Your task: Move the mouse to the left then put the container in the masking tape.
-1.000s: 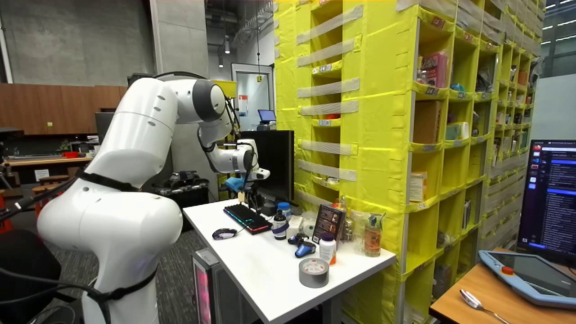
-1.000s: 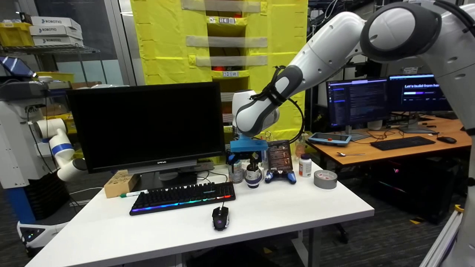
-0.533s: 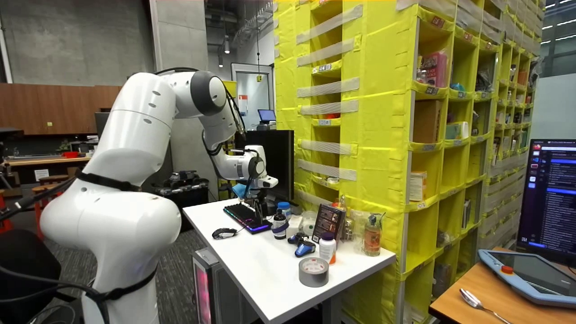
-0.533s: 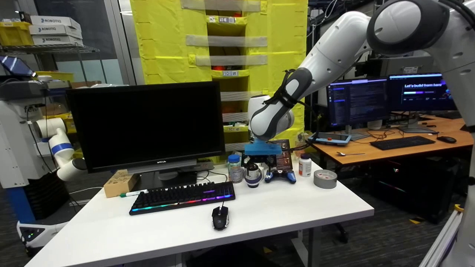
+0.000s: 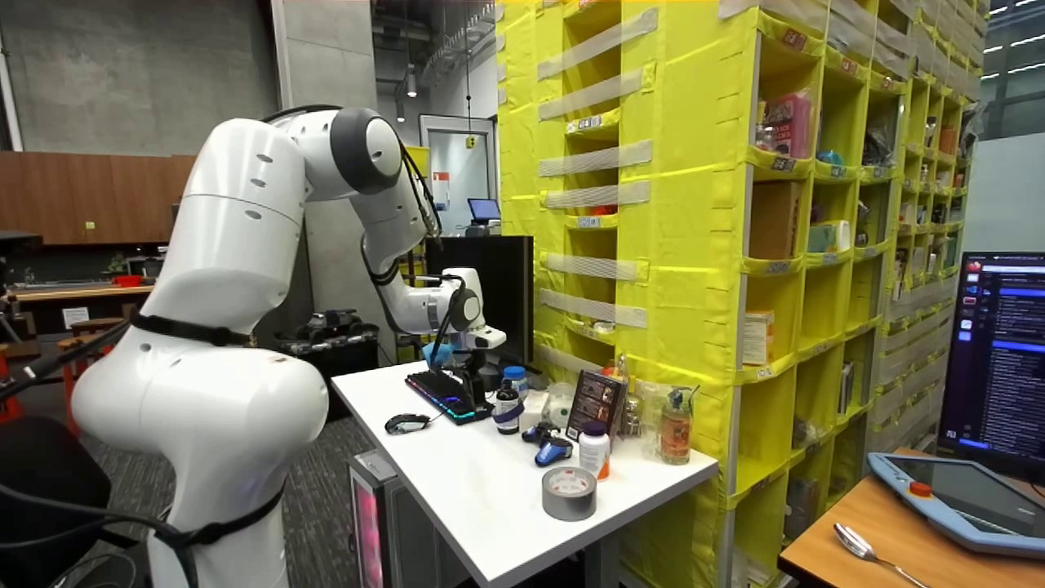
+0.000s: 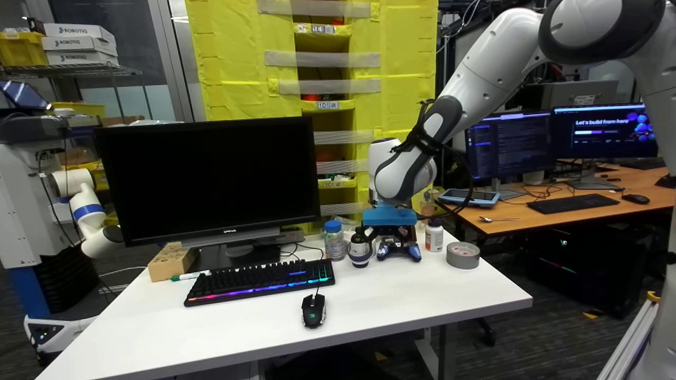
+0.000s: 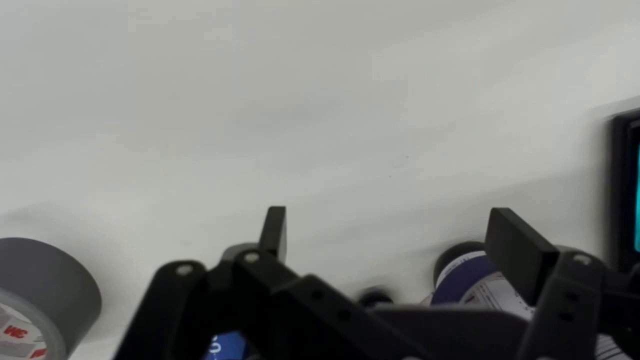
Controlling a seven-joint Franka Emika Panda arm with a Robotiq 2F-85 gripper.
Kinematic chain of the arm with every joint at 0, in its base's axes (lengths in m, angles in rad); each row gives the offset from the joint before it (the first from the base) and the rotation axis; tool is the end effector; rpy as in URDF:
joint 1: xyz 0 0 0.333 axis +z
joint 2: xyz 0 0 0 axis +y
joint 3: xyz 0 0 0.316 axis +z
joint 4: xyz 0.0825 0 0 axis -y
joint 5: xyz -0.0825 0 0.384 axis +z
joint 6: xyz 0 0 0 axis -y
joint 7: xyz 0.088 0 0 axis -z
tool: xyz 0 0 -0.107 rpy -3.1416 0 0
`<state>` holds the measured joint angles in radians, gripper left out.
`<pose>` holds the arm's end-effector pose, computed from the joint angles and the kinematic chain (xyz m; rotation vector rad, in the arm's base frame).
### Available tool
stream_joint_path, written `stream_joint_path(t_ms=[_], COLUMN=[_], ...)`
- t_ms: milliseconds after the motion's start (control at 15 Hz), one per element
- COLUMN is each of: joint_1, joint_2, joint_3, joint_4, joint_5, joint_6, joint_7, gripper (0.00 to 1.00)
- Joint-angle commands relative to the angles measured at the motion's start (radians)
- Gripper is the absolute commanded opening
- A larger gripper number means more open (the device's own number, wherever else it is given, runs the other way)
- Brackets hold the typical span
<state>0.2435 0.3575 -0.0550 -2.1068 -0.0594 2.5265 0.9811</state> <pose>0.5767 0.1111 0.2516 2.9153 -1.1325 0.1287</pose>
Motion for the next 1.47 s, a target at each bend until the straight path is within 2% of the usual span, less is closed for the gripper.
stream_joint_path(t_ms=[0, 67, 133, 667, 933, 1067, 1400], joint_1=[-0.005, -0.018, -0.012, -0.008, 0.013, 0.003, -0.020], joint_2=[-0.058, -0.054, -0.020, -0.024, -0.027, -0.040, -0.043], joint_3=[0.011, 0.037, 0.018, 0.031, -0.026, -0.047, -0.084], joint_4=[-0.065, -0.050, -0.027, -0.024, -0.016, -0.018, -0.026], joint_5=[-0.003, 0.028, 0.002, -0.001, -0.112, -0.150, -0.175], joint_6=[0.021, 0.019, 0.006, 0.005, 0.016, 0.020, -0.011], joint_7=[0.029, -0.017, 0.008, 0.011, 0.112, 0.162, 0.231], gripper=[1.00, 1.00, 1.00, 1.00, 1.00, 1.00, 1.00])
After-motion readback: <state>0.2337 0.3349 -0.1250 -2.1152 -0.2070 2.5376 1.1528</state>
